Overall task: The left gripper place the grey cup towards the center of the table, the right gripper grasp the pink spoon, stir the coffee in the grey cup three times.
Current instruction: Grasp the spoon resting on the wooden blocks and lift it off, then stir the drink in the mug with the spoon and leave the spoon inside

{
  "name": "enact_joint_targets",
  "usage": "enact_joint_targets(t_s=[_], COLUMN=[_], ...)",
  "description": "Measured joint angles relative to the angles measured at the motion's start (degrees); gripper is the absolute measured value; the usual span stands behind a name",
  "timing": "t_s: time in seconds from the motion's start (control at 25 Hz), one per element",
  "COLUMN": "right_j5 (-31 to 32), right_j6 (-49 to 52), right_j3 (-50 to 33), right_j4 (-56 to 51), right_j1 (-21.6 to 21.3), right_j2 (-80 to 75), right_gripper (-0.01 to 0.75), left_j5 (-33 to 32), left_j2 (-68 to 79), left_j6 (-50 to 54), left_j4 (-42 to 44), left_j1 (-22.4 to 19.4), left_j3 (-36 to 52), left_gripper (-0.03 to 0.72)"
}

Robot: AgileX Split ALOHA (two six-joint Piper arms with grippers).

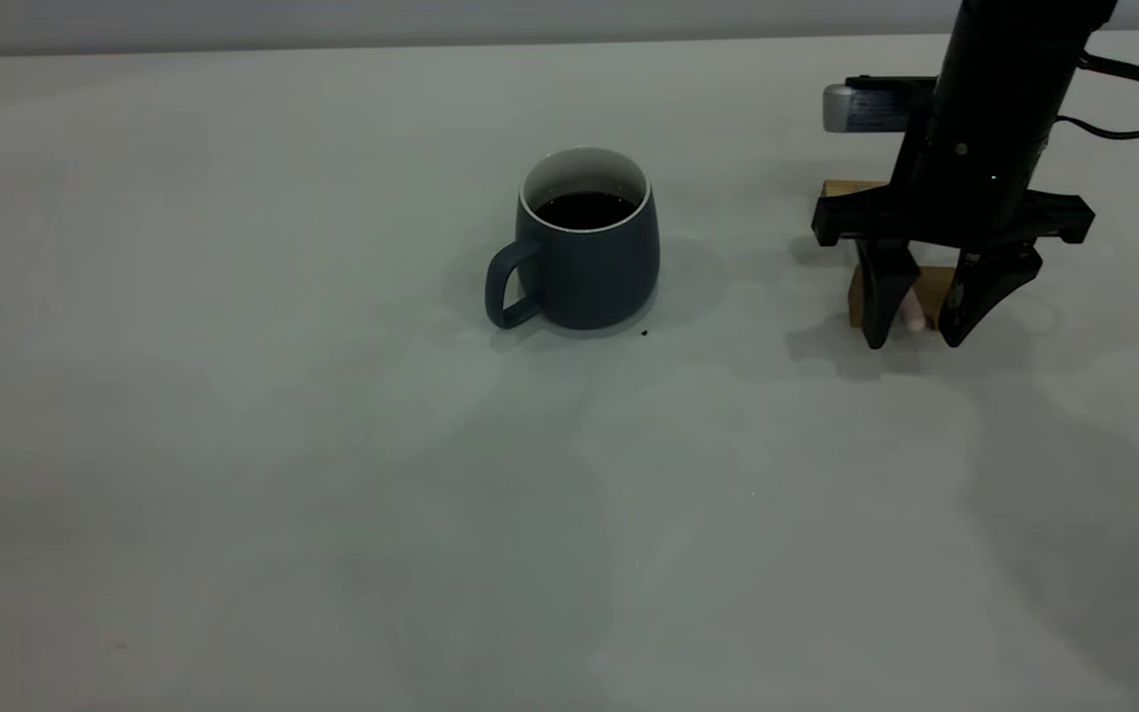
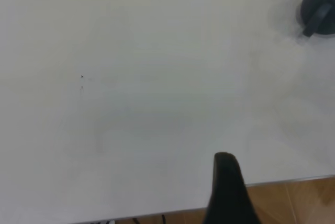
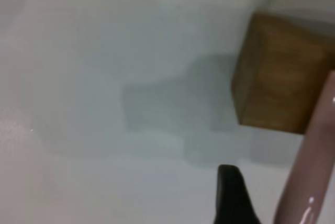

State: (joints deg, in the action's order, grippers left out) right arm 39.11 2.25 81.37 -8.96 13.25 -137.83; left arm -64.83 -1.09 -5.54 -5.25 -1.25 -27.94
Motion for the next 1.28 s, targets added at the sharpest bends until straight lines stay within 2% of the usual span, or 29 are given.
enact_joint_targets(t_s=[0.16,0.36,0.52,0.72,0.84,1.0,1.16,1.28], right_j5=[0.05,0.17,1.28,5.99,7.45,11.67,20.12,25.40], right_j6=[0.12,0.29,0.49,1.12,1.23,-5.73,-17.69,-22.76], right_j3=[0.00,0.00,0.00,0.66,0.90,0.93,0.93,0.93], right_j4=[0.00,0.00,0.52,2.31,-1.37,-19.18,-41.35,-56.33], right_j1=[-0.22,-0.22,-0.22,-0.22,-0.26,-0.53,-0.59,-0.53], right_j2=[-0.12,-0.12,0.36,4.89,9.57,13.58,13.03,11.99], right_gripper=[0.371,0.139,0.141,0.141,0.141,0.141,0.141,0.141], left_j5=[0.00,0.00,0.00,0.00,0.00,0.00,0.00,0.00], left_j2=[0.00,0.00,0.00,0.00,0.00,0.00,0.00,0.00], left_j6=[0.00,0.00,0.00,0.00,0.05,0.05,0.05,0.05], left_j4=[0.00,0.00,0.00,0.00,0.00,0.00,0.00,0.00], left_j1=[0.00,0.00,0.00,0.00,0.00,0.00,0.00,0.00], left_j3=[0.00,0.00,0.00,0.00,0.00,0.00,0.00,0.00], left_gripper=[0.568,0.568,0.568,0.568,0.568,0.568,0.568,0.568])
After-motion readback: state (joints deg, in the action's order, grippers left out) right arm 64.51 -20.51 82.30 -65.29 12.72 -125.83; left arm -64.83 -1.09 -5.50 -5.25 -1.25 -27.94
